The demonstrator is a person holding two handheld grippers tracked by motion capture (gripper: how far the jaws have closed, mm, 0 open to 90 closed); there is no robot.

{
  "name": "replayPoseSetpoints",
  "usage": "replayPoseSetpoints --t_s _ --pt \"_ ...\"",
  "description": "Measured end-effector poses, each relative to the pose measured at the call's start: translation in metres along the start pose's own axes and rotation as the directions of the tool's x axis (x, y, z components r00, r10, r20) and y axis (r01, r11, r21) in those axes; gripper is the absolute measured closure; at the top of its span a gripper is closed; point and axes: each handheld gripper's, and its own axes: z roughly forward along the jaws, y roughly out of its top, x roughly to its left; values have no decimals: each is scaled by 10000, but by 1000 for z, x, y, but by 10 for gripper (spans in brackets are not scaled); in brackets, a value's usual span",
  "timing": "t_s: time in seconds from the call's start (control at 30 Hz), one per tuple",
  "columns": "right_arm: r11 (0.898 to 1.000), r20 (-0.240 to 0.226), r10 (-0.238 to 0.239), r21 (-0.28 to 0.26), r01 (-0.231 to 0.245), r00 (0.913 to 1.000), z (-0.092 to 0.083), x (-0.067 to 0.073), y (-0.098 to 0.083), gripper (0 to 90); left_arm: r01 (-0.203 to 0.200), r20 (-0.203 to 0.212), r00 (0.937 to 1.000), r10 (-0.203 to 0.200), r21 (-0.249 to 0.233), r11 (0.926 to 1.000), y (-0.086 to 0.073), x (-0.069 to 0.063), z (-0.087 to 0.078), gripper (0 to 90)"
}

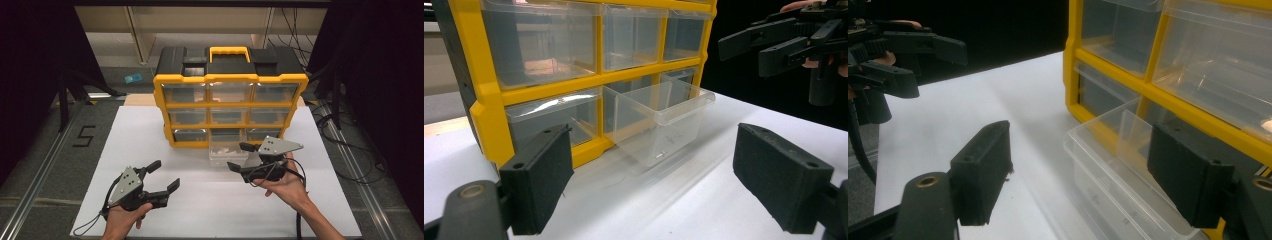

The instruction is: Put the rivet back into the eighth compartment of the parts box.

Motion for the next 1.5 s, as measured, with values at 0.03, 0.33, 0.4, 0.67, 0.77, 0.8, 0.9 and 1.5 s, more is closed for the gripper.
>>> replayPoseSetpoints --t_s 0.03,0.33,0.4,0.67,0.77,0.8,0.9,1.5 --pt "10000 -6 -13 -14 13 10000 0 0 -1 264 -3 5 10000 3 2 10000 0 0 0 163" --pt "9991 0 172 -376 -172 9999 -3 1 -7 259 -59 7 10000 59 3 10000 0 0 0 163" --pt "9988 2 229 -430 -229 9997 -5 1 -9 254 -6 80 10000 7 -77 10000 0 0 1 163" --pt "9962 80 464 -737 -457 9989 -9 2 -18 228 33 42 10000 -33 -26 10000 0 0 0 163" --pt "9961 148 523 -724 -511 9985 -11 3 -23 215 16 18 10000 -16 9 10000 0 0 0 163" --pt "9958 202 580 -724 -564 9981 -11 4 -24 207 93 87 9999 -93 -64 9999 0 0 0 163" --pt "9956 235 599 -729 -581 9979 -14 5 -28 206 9 10 10000 -9 34 10000 0 1 0 163" --pt "9902 504 712 -1241 -645 9962 -24 11 -43 189 35 68 10000 -35 76 10000 0 2 0 163"
